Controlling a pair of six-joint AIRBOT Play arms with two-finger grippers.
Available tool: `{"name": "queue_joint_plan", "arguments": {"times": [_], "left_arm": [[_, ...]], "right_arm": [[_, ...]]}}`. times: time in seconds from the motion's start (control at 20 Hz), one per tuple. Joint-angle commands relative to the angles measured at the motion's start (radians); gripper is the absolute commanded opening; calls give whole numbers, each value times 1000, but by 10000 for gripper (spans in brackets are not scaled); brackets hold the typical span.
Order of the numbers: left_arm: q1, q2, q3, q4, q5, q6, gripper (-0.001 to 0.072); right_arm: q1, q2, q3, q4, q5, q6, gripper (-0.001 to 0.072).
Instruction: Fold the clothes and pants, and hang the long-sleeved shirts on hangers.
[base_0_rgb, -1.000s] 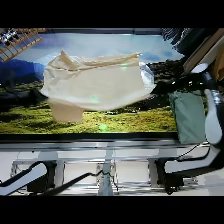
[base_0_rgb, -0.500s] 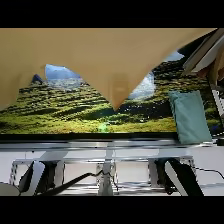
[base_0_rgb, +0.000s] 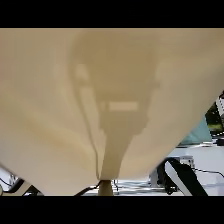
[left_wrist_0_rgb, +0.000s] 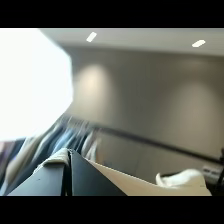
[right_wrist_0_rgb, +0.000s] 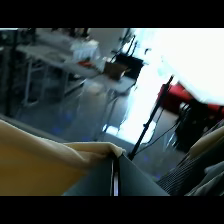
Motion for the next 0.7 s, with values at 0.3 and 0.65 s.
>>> {"name": "queue_joint_plan", "arguments": {"times": [0.3, 0.65], "left_arm": [[-379, -386, -568, 533, 325, 103, 6], [-383, -756, -476, 345, 350, 102, 4]], "right_arm": [[76, -667, -325, -26, -123, 32, 17], [77, -937, -323, 32, -335, 88, 17]]}}
